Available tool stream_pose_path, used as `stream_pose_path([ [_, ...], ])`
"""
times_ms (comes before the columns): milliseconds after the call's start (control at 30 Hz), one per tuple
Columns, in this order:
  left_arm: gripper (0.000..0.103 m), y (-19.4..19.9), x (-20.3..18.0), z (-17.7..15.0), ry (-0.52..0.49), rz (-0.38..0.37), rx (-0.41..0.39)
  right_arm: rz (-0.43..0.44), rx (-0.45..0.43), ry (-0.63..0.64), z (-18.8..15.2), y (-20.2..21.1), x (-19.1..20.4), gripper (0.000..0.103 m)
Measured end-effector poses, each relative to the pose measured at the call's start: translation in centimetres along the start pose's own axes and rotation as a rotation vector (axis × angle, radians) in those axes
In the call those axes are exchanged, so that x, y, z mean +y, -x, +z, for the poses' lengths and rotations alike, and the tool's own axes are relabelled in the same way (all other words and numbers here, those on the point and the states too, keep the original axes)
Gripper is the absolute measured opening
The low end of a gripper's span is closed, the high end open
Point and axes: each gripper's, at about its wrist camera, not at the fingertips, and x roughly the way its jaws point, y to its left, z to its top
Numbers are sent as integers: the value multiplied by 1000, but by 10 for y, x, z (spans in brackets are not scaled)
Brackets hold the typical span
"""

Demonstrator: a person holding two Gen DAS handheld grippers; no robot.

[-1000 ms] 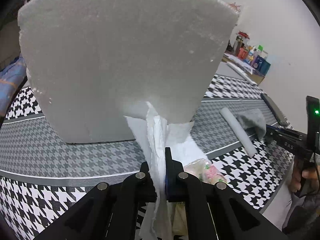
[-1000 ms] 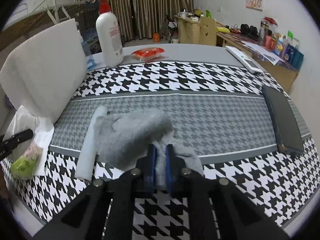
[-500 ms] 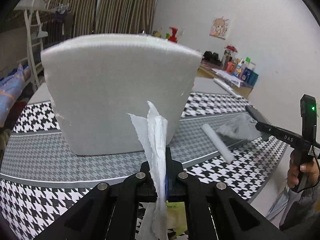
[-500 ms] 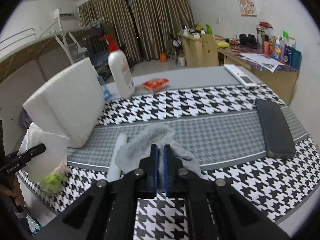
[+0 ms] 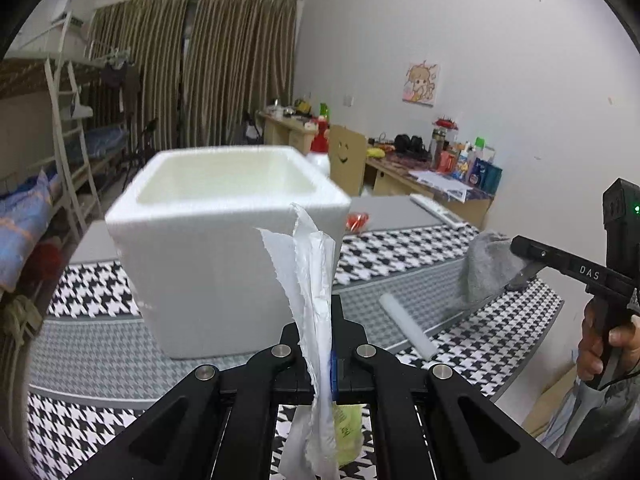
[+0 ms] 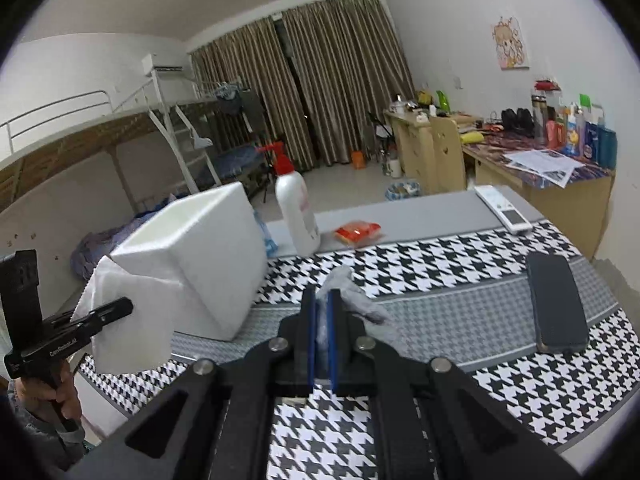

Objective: Organize soft objects
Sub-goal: 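Carry the tissue with the left tool while the right tool carries the sock toward the foam box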

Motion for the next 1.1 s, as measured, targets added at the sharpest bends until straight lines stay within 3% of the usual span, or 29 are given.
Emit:
stream_pose_path([
  [567, 4, 30, -3, 30, -13, 79, -113, 89, -92, 64, 31, 9, 33, 7],
  [1100, 4, 41, 9, 55, 1, 156, -190, 144, -122, 115, 54, -1, 56, 7],
])
